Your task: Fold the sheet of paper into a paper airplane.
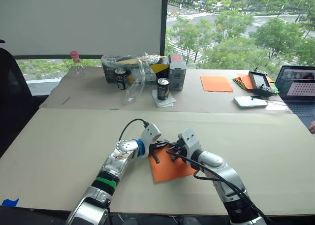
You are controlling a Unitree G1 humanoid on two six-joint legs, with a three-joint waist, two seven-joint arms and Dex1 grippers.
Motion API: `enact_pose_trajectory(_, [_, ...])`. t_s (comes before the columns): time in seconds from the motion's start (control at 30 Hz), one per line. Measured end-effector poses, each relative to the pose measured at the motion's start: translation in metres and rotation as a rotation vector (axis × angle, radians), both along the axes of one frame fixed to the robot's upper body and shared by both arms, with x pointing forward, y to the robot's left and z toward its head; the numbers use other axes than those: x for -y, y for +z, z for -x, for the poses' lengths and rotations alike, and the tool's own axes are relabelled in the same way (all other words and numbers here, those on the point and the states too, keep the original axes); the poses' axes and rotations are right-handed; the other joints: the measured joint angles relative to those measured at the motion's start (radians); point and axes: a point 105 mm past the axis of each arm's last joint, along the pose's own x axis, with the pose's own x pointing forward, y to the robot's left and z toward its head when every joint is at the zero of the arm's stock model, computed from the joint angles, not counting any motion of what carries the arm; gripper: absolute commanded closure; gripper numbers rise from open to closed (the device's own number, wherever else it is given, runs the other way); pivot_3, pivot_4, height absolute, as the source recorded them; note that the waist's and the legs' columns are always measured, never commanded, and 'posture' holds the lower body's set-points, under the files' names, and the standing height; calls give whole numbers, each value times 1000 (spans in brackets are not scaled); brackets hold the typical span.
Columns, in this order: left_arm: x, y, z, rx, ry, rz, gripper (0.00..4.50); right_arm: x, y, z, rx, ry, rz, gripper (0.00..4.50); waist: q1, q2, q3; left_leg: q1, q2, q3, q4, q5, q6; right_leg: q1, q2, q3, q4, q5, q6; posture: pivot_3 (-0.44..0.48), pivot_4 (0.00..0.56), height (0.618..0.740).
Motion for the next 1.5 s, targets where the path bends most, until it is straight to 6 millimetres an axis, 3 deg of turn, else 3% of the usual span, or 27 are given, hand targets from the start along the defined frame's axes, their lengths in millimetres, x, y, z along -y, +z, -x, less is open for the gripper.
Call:
enact_pose_trajectory(0.73, [7,-4,0,-10,-27,-5,4500,64,-16,36,-87,-255,-113,4476,16,-2,-3,1,0,0,0,0,0,3,-1,-1,-4,-1,1,0,150,715])
enact_pose_trajectory(1.03, [5,-2,-1,-7,-35,-6,4500,87,1,27,-45,-323,-135,4476,13,0,-2,-2,0,0,0,0,0,1,-1,0,-5,-1,1,0,150,715])
enact_pose_trajectory(1.1, [4,-2,-2,-6,-29,-5,4500,80,15,18,1,-293,-139,4476,9,1,-1,-3,0,0,0,0,0,1,0,0,-5,0,1,0,150,715])
enact_pose_trajectory(1.2, [5,-1,-2,-8,-32,-2,4500,52,36,9,63,-187,-130,4476,3,1,-1,-3,0,-1,-1,0,0,1,0,-1,-5,0,1,0,150,715])
enact_pose_trajectory(1.33, [8,0,-1,-6,-43,0,4500,22,21,17,3,-64,-106,4476,8,1,-1,-6,-1,-2,-1,0,0,0,0,-1,-8,0,0,0,150,715])
enact_pose_trajectory(1.5, [8,0,-1,-6,-43,-3,4500,20,-1,24,-76,-20,-74,4476,7,2,-1,-6,-1,-2,-1,0,0,1,0,-1,-10,1,1,0,150,715])
